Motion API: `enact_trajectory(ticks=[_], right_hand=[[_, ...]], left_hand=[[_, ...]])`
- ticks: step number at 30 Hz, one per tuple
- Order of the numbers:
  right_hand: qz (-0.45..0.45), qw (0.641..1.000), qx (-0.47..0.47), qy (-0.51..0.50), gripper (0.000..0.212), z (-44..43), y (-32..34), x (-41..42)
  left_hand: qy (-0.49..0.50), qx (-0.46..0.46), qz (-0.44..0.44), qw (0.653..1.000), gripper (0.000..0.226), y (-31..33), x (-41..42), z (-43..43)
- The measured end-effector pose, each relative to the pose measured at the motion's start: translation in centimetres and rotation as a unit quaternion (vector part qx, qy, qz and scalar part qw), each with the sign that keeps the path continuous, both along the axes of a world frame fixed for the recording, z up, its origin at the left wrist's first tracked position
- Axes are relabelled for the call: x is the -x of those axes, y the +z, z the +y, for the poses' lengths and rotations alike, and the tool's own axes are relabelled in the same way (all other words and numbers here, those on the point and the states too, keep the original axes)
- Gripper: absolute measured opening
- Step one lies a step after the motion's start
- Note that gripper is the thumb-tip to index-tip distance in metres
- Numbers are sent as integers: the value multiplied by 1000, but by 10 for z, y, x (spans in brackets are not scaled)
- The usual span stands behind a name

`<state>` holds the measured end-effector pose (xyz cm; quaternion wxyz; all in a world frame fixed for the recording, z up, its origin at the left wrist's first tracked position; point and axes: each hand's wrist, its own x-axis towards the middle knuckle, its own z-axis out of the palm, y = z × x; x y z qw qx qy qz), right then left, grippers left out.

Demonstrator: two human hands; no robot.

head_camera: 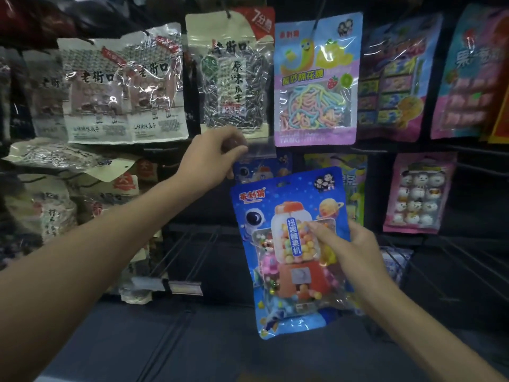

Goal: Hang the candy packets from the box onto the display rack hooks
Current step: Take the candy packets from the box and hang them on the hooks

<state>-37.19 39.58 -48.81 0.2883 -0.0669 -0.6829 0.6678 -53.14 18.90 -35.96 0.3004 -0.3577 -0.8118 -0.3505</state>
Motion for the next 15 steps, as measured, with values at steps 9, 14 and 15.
enact_trajectory(ticks=[9, 14, 15], right_hand=[[-31, 999, 36, -6, 33, -43, 15, 38], [-40, 996, 79, -9, 30, -55, 20, 56], [-39, 996, 84, -11, 28, -57, 20, 59]], left_hand=[[6, 21, 9, 1000, 5, 4, 11, -4], [0, 5, -7, 1000, 5, 1, 18, -2], [0, 2, -9, 1000, 5, 0, 18, -2]])
